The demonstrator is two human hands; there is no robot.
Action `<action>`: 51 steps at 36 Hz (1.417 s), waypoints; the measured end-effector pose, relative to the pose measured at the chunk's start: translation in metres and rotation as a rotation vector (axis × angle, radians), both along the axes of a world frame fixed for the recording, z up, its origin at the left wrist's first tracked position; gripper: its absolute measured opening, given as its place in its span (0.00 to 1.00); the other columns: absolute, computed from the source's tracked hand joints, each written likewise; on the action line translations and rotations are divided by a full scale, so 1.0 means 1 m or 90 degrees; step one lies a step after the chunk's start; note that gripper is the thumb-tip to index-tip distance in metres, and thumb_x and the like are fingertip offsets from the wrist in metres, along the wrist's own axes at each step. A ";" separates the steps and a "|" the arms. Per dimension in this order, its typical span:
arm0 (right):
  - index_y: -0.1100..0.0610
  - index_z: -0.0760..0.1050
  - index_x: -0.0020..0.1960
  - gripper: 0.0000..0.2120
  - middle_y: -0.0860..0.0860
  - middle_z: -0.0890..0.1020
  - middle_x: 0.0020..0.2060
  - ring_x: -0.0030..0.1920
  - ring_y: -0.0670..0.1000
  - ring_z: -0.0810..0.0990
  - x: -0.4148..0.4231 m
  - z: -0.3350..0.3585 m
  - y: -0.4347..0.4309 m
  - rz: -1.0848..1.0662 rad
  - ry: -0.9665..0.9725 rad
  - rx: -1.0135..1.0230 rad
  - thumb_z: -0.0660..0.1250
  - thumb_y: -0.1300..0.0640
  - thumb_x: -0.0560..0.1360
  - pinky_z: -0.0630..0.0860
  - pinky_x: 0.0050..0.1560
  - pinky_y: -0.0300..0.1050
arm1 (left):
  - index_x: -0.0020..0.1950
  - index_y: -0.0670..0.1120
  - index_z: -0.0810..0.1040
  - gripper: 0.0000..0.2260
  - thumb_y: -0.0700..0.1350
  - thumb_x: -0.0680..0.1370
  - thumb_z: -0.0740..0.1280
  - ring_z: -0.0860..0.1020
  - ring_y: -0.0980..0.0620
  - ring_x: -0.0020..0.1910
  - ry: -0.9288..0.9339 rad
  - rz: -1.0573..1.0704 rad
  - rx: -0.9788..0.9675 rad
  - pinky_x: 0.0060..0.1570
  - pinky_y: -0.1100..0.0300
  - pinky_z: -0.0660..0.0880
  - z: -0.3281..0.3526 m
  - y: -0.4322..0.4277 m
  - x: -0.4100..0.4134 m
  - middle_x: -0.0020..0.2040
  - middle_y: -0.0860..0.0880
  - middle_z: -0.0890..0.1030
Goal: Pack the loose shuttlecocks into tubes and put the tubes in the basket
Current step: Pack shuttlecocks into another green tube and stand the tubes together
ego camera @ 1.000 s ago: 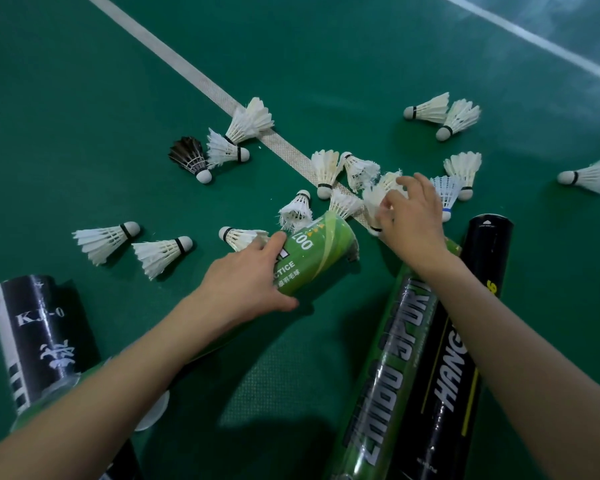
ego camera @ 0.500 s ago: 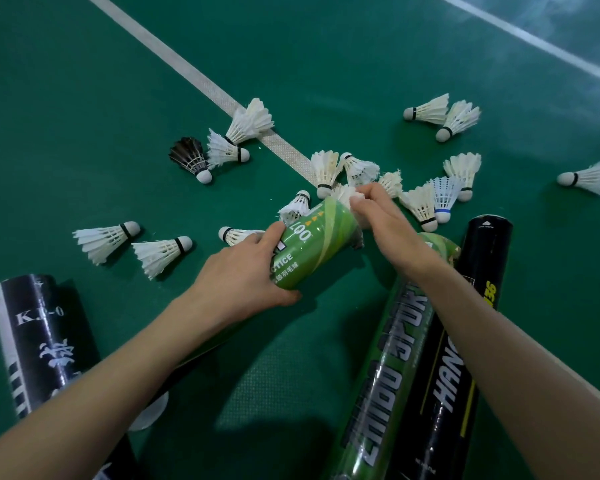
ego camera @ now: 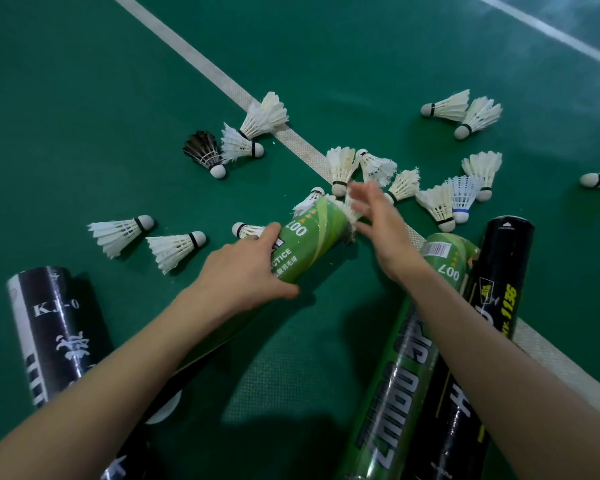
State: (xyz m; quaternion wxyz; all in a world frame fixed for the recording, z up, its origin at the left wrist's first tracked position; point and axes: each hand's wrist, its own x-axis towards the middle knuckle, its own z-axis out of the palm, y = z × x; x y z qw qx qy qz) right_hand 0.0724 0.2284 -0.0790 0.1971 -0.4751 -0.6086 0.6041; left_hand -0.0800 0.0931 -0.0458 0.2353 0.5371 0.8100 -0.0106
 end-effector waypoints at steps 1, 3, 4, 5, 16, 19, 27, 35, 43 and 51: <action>0.49 0.68 0.68 0.19 0.45 0.71 0.66 0.67 0.46 0.68 -0.002 -0.002 0.007 -0.033 -0.033 0.051 0.51 0.44 0.82 0.63 0.72 0.54 | 0.70 0.56 0.56 0.40 0.65 0.65 0.70 0.76 0.44 0.54 0.000 0.007 -0.002 0.49 0.54 0.74 0.000 -0.001 -0.003 0.60 0.50 0.75; 0.50 0.64 0.72 0.19 0.47 0.67 0.70 0.71 0.48 0.63 -0.005 -0.009 0.020 -0.039 -0.107 0.143 0.56 0.51 0.82 0.60 0.73 0.50 | 0.71 0.55 0.55 0.41 0.66 0.65 0.70 0.76 0.44 0.54 0.003 0.016 -0.009 0.51 0.53 0.74 0.000 -0.003 -0.009 0.61 0.49 0.75; 0.50 0.61 0.74 0.21 0.49 0.64 0.73 0.73 0.50 0.59 -0.007 -0.012 0.025 -0.017 -0.147 0.177 0.57 0.54 0.81 0.56 0.74 0.51 | 0.71 0.54 0.55 0.41 0.66 0.65 0.70 0.76 0.45 0.53 0.003 0.021 -0.011 0.51 0.53 0.75 0.000 -0.004 -0.011 0.60 0.49 0.75; 0.51 0.58 0.76 0.24 0.51 0.61 0.74 0.75 0.51 0.55 -0.009 -0.017 0.029 0.013 -0.198 0.201 0.58 0.56 0.81 0.52 0.75 0.51 | 0.71 0.54 0.56 0.41 0.66 0.65 0.70 0.76 0.45 0.52 0.002 0.025 -0.014 0.51 0.53 0.75 0.000 -0.006 -0.013 0.60 0.49 0.76; 0.56 0.66 0.66 0.17 0.55 0.75 0.60 0.55 0.51 0.74 0.005 -0.027 0.012 -0.002 -0.284 0.210 0.64 0.59 0.79 0.70 0.53 0.45 | 0.71 0.56 0.57 0.40 0.66 0.65 0.70 0.76 0.45 0.54 -0.014 0.029 -0.034 0.49 0.55 0.72 -0.003 -0.014 -0.011 0.59 0.50 0.75; 0.55 0.67 0.66 0.15 0.51 0.74 0.58 0.52 0.47 0.72 0.013 -0.016 0.009 -0.061 -0.227 0.197 0.61 0.60 0.79 0.68 0.46 0.36 | 0.71 0.56 0.56 0.40 0.66 0.65 0.70 0.76 0.45 0.54 -0.014 0.022 -0.037 0.50 0.55 0.72 -0.002 -0.013 -0.008 0.59 0.50 0.75; 0.48 0.69 0.58 0.11 0.42 0.69 0.43 0.39 0.42 0.69 0.030 0.016 0.011 -0.122 -0.045 0.171 0.63 0.58 0.78 0.68 0.42 0.39 | 0.71 0.59 0.55 0.41 0.66 0.64 0.70 0.76 0.44 0.54 -0.032 -0.002 -0.019 0.50 0.54 0.74 0.005 -0.010 0.002 0.59 0.50 0.76; 0.50 0.73 0.53 0.07 0.49 0.76 0.46 0.48 0.47 0.76 0.032 0.034 -0.005 -0.023 0.045 0.084 0.63 0.60 0.78 0.75 0.58 0.47 | 0.71 0.61 0.56 0.41 0.65 0.63 0.72 0.76 0.46 0.53 -0.075 -0.039 0.008 0.49 0.55 0.73 0.019 -0.010 0.011 0.61 0.52 0.75; 0.34 0.67 0.64 0.19 0.39 0.67 0.70 0.70 0.43 0.64 0.042 0.042 -0.020 0.060 0.063 0.039 0.49 0.34 0.76 0.60 0.73 0.52 | 0.73 0.61 0.54 0.43 0.65 0.64 0.72 0.75 0.48 0.55 -0.044 -0.069 0.039 0.49 0.57 0.72 0.030 -0.004 0.011 0.62 0.55 0.74; 0.47 0.62 0.74 0.24 0.41 0.71 0.68 0.70 0.40 0.66 0.049 0.029 -0.041 0.102 0.098 0.007 0.48 0.40 0.81 0.61 0.73 0.45 | 0.71 0.62 0.54 0.41 0.65 0.63 0.71 0.76 0.47 0.54 0.025 -0.101 0.075 0.49 0.55 0.73 0.026 0.010 0.013 0.59 0.54 0.76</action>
